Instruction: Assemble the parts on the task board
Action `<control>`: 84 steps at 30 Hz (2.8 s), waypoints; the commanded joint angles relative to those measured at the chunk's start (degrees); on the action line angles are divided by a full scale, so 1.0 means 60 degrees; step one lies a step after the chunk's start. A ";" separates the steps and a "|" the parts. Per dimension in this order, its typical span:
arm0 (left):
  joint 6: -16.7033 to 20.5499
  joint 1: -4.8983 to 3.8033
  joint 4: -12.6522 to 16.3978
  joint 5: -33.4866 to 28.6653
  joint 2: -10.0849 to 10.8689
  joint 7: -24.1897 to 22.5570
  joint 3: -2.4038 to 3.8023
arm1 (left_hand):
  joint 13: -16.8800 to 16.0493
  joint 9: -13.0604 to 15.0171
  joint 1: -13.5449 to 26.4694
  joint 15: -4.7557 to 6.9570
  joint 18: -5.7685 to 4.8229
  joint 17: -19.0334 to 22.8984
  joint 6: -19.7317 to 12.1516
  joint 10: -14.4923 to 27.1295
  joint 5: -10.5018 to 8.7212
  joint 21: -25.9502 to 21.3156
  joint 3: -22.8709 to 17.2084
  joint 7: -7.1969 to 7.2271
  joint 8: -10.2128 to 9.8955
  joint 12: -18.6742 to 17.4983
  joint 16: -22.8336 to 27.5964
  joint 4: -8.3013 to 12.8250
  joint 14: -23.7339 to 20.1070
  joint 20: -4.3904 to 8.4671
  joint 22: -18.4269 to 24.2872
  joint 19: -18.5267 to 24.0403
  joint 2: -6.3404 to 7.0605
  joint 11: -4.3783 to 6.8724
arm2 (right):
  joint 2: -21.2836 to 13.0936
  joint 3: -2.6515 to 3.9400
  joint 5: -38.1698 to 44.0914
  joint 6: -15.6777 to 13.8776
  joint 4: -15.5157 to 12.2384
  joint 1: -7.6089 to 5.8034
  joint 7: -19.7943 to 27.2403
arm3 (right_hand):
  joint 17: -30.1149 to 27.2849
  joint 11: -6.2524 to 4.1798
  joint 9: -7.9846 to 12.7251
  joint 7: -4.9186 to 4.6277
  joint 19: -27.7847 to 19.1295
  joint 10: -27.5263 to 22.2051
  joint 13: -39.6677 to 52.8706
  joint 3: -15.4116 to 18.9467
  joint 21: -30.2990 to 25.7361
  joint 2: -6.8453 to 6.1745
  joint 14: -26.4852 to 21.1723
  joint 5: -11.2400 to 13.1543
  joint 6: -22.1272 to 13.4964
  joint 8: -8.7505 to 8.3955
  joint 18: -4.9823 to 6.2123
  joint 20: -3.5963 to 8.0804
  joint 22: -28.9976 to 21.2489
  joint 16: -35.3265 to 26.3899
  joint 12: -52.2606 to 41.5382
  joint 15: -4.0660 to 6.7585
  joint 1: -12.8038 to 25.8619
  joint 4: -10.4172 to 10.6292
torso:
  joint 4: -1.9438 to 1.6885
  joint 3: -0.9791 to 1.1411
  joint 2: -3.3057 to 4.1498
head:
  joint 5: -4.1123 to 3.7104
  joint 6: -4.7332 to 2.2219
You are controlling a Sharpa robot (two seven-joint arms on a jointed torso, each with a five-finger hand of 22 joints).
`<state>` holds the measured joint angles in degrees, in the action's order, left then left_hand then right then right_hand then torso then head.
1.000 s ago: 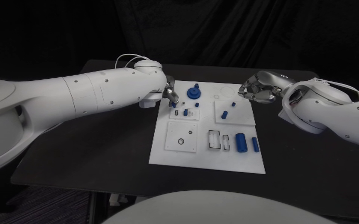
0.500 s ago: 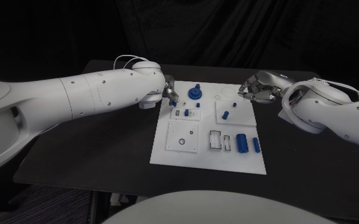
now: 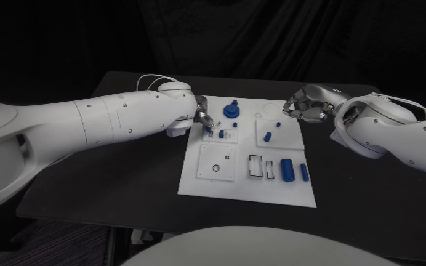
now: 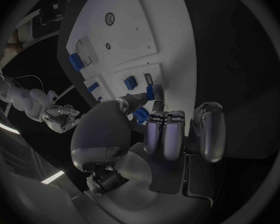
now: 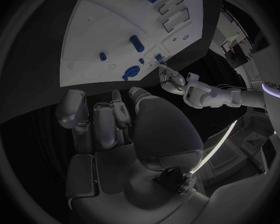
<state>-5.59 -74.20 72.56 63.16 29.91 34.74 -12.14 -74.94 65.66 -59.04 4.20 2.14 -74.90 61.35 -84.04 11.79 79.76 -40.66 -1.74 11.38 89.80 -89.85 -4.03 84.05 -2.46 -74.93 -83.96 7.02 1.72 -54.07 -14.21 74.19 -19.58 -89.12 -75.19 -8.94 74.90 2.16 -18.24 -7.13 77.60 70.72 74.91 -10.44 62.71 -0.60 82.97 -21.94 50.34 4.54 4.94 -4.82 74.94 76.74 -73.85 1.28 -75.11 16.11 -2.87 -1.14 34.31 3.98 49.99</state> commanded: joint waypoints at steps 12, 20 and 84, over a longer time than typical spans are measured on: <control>0.0190 0.0146 0.0102 -0.0052 -0.0012 -0.0073 0.0010 | -0.2509 0.0023 0.0066 0.0056 0.0101 -0.2516 0.0044 -0.0993 0.0098 -0.0149 -0.0094 0.0011 0.0054 0.0033 -0.0025 0.0061 0.0992 0.0083 -0.1896 -0.0010 -0.0062 0.0057 | -0.0001 0.0006 0.0062 -0.0124 0.0002 0.0017 -0.0073 | 0.0296 -0.0008 0.0014 -0.0002 -0.0060 -0.0061 0.0135 -0.0084 -0.0040 -0.0004 -0.0063 -0.0050 0.0091 0.0011 0.0099 -0.0030 0.1286 -0.0033 0.0059 0.0007 -0.0079 0.0006 | 0.0013 -0.0002 -0.0003 | -0.0005 0.0002; 0.0191 0.0221 0.0104 -0.0052 -0.0023 -0.0079 0.0010 | -0.2509 0.0028 0.0082 0.0057 0.0105 -0.2516 0.0045 -0.0993 0.0111 -0.0168 -0.0086 0.0012 0.0056 0.0033 -0.0025 0.0054 0.0992 0.0083 -0.1890 0.0000 -0.0075 0.0058 | -0.0010 0.0006 0.0062 -0.0131 0.0001 0.0017 -0.0071 | 0.0299 -0.0008 0.0016 -0.0002 -0.0056 -0.0060 0.0135 -0.0097 -0.0034 -0.0016 -0.0061 -0.0067 0.0093 0.0010 0.0098 -0.0030 0.1289 -0.0029 0.0058 0.0008 -0.0096 0.0002 | 0.0011 0.0001 0.0003 | 0.0004 0.0002; 0.4261 0.0518 0.0755 0.0812 0.1098 -0.5393 0.0011 | -0.1451 0.1448 -0.1161 -0.0802 0.0693 -0.0655 -0.2585 0.1629 0.0998 -0.3994 0.5133 -0.0837 -0.0139 -0.2204 0.1398 -0.2112 -0.1375 -0.0541 -0.0920 0.2957 -0.1579 -0.0819 | -0.0215 0.0006 0.0063 -0.0192 -0.0081 0.0023 0.0045 | 0.0306 -0.0005 0.0020 -0.0007 -0.0044 -0.0046 0.0138 -0.0130 -0.0020 -0.0049 -0.0055 -0.0112 0.0103 0.0010 0.0094 -0.0029 0.1294 -0.0020 0.0050 0.0008 -0.0121 0.0012 | 0.0004 -0.0002 0.0012 | -0.0191 0.0002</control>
<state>13.16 -70.93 76.68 67.62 36.42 15.31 -12.13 -74.94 74.08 -65.16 -0.30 5.31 -74.91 46.48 -75.00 17.86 57.36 -9.67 -6.59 10.54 77.84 -82.40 -16.75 76.52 -5.60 -74.92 -67.47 -2.53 -3.02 -55.24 -14.21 74.20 -19.73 -89.43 -75.18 -8.84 74.95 2.16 -18.20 -7.12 77.60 70.73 74.90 -10.92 62.71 -0.82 82.97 -22.40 50.74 4.54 4.94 -4.82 74.94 76.74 -73.86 1.28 -75.32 16.28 -2.83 -1.15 34.35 3.11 49.99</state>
